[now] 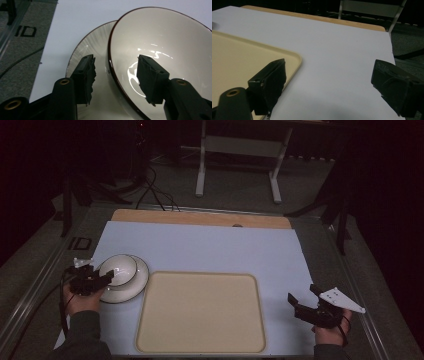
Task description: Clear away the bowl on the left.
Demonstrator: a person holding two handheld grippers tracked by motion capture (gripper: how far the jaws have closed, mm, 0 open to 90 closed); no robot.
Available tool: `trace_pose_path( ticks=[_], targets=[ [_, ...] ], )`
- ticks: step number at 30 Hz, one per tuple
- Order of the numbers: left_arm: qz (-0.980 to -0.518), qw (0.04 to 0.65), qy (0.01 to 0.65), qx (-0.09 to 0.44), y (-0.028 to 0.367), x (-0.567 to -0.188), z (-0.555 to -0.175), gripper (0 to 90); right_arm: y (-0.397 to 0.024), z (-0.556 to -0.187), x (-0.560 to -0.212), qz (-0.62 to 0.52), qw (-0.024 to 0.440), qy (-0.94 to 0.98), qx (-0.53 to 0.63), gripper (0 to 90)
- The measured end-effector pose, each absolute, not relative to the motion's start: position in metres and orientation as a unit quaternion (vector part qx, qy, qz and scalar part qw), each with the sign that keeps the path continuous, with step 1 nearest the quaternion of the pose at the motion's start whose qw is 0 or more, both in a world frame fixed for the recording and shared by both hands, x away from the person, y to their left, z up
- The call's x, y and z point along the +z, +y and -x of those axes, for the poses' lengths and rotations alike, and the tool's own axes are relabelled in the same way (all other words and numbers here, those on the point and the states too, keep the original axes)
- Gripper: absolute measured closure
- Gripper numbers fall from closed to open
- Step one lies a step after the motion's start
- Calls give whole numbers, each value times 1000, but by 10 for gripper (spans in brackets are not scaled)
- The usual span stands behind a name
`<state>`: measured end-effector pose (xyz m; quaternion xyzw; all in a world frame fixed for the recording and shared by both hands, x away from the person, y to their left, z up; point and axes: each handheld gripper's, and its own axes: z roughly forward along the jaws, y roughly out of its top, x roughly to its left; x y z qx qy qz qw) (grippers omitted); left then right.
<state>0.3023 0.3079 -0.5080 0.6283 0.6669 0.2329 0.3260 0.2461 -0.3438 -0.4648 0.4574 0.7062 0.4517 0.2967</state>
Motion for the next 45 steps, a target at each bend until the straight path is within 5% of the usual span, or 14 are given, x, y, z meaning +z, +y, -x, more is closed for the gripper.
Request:
trace_pose_path(
  ticks=[45],
  targets=[
    [-585,374,708,131,322,-516,-309,706,-345,-246,-464,-460,293,702,458,124]
  ],
)
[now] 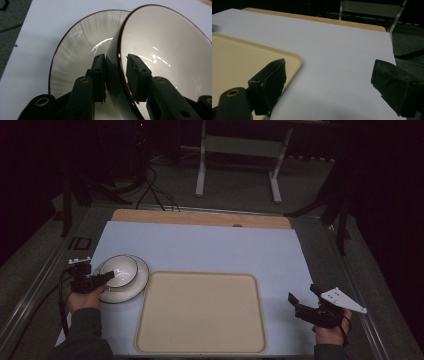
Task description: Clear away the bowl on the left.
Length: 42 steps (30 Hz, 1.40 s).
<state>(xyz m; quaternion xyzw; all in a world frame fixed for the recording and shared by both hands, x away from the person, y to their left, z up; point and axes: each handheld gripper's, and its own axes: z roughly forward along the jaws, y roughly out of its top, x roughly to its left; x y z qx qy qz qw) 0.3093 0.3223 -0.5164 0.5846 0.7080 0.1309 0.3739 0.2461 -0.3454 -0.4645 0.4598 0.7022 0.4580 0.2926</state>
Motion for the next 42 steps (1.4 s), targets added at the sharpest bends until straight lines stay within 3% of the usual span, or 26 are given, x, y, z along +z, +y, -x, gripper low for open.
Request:
trace_pose_path(
  ticks=[13,42],
  targets=[
    [-568,382,718,126,327,-518,-307,800,-346,-246,-464,-461,296,699,460,141],
    [-554,405,717,122,332,-516,-302,803,-348,-245,-464,-460,299,697,462,139]
  ],
)
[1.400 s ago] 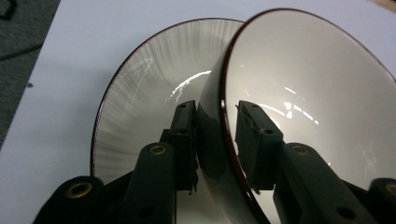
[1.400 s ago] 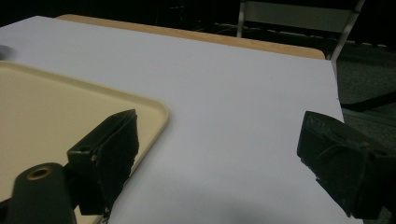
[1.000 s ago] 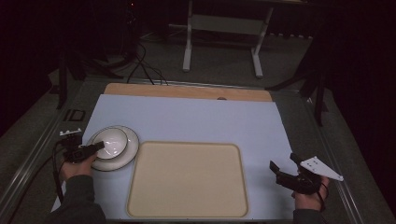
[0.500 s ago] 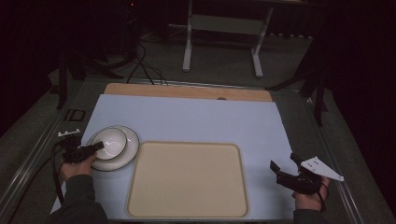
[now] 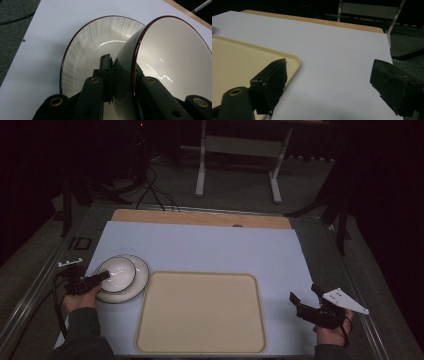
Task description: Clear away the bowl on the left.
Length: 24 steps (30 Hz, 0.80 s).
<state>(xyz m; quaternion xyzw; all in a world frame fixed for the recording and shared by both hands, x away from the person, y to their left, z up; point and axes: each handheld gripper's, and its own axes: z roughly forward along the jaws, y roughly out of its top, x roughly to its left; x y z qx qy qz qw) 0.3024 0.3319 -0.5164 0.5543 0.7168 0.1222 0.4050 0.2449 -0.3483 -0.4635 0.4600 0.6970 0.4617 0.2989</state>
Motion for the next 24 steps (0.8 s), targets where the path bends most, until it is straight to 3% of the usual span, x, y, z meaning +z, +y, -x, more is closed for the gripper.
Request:
trace_pose_path(
  ticks=[24],
  targets=[
    [-531,462,700,117,335,-507,-296,798,-349,-245,-463,-461,297,697,463,139]
  ],
)
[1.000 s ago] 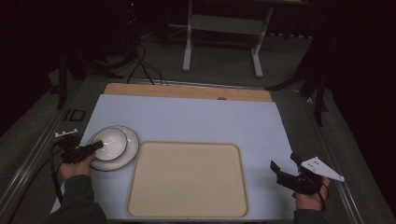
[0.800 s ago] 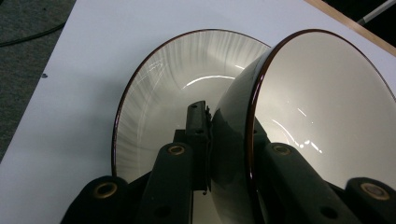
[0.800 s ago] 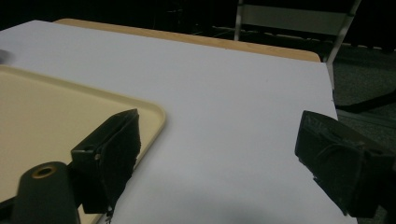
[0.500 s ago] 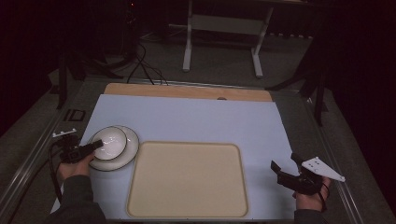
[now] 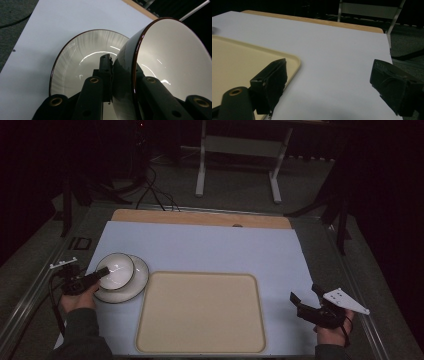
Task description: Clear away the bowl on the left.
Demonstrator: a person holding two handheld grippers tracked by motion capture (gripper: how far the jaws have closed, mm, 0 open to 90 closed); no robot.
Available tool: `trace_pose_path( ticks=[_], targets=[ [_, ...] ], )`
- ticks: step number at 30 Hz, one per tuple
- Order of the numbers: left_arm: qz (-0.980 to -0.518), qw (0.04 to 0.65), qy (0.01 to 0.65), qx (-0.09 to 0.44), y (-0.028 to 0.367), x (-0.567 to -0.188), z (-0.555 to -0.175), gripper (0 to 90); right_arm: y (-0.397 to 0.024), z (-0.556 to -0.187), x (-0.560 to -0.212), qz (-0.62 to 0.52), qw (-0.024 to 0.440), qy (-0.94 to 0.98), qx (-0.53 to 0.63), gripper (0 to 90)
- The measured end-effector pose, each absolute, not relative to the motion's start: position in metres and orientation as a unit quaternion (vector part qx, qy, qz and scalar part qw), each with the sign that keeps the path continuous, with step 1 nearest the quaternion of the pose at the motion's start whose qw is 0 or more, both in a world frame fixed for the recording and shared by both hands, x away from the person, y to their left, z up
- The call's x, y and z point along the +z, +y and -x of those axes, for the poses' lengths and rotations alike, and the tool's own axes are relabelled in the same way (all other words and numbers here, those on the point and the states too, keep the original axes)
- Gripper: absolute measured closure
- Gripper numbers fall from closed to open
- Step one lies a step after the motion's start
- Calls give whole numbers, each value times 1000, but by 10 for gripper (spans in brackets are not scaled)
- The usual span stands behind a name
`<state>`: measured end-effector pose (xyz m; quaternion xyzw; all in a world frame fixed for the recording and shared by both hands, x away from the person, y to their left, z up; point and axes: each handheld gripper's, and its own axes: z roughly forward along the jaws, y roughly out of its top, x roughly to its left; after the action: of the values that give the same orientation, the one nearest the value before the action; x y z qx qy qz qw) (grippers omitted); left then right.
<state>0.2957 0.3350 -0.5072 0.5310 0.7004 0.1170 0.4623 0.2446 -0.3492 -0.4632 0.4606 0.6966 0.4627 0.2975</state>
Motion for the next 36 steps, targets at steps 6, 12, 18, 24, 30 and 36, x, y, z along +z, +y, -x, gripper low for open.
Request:
trace_pose_path(
  ticks=[6,12,18,24,30,36],
  targets=[
    [-529,472,695,116,334,-506,-295,798,-349,-244,-463,-461,297,696,463,139],
    [-527,488,686,113,333,-503,-293,797,-349,-245,-463,-460,297,697,462,138],
    [-527,493,683,112,331,-501,-292,795,-350,-244,-463,-461,298,697,462,139],
    [-529,500,677,109,328,-499,-291,795,-350,-245,-463,-461,298,697,462,139],
    [-530,505,672,106,325,-497,-291,795,-350,-244,-463,-461,298,696,463,139],
    [-532,510,668,104,322,-496,-291,795,-350,-245,-463,-461,298,696,463,139]
  ],
)
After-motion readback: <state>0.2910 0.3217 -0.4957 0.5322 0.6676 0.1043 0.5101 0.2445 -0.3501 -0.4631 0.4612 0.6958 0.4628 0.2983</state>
